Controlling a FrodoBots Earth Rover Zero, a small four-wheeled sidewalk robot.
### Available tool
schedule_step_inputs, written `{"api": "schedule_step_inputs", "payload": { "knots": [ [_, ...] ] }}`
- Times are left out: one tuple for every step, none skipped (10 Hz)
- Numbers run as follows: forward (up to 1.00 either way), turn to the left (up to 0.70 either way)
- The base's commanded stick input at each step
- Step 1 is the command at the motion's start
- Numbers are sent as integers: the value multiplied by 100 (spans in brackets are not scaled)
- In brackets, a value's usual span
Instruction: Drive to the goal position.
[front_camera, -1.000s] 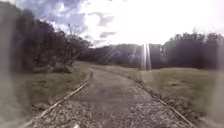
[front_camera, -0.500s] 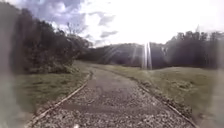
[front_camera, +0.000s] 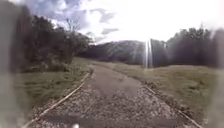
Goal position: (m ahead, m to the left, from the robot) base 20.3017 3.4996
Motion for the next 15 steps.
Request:
{"api": "schedule_step_inputs", "payload": {
  "knots": [
    [70,0],
    [70,-11],
    [70,-17],
    [70,-3],
    [70,0],
    [70,0],
    [70,0],
    [70,0],
    [70,0],
    [70,0],
    [70,0],
    [70,0],
    [70,0],
    [70,0],
    [70,0]
  ]
}}
